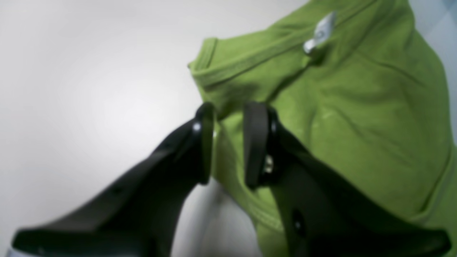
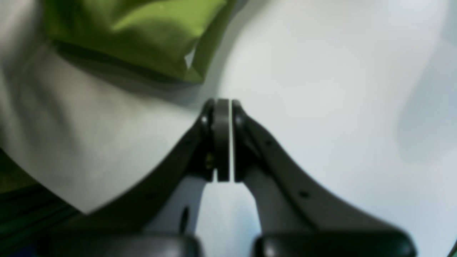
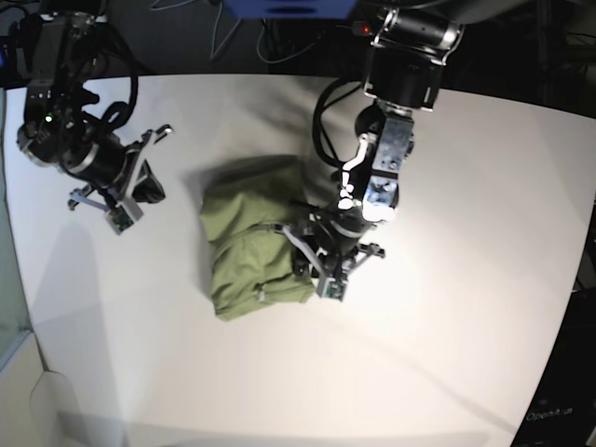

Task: Fold the T-shirt properly
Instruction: 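Press the bundle's sides with both grippers to square it into a rectangle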

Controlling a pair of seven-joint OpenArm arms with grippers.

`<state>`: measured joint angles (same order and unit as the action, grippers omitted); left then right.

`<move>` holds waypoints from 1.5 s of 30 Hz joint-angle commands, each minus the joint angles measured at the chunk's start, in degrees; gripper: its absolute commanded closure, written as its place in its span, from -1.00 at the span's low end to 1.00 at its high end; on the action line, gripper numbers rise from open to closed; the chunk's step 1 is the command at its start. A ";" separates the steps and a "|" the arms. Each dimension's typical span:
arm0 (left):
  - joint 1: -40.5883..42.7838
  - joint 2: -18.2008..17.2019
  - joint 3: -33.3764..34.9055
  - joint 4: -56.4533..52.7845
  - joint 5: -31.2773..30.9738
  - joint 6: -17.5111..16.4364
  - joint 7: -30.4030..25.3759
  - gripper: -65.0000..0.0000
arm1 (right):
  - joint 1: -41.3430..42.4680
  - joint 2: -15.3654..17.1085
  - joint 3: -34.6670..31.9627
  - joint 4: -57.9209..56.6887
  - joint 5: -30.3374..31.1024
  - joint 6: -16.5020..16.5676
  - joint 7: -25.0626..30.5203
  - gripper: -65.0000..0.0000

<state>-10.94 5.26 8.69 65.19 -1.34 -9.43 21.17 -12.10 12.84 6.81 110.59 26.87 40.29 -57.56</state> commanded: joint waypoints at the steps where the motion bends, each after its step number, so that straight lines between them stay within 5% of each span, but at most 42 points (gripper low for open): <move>1: -2.20 0.50 0.06 -0.18 -0.28 -0.37 -1.78 0.57 | 1.77 0.13 -0.35 0.93 0.86 -0.29 0.46 1.00; 24: -3.96 0.33 0.06 -3.17 -0.28 -0.37 -2.22 0.57 | 8.89 -8.14 -5.45 -2.41 0.60 -0.29 -3.41 1.00; 36: -4.66 0.33 0.06 -3.25 -0.28 -0.37 -2.22 0.57 | 14.87 -9.90 -9.05 -11.20 0.51 -0.29 -2.79 1.00; 45: -6.07 -0.82 0.06 -3.78 -0.28 -0.37 -2.22 0.57 | 14.60 -7.96 -9.49 -22.72 0.51 -0.29 5.56 1.00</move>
<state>-14.96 4.32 8.75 60.69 -1.39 -9.52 20.27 1.56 4.75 -2.52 86.85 26.13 40.27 -53.71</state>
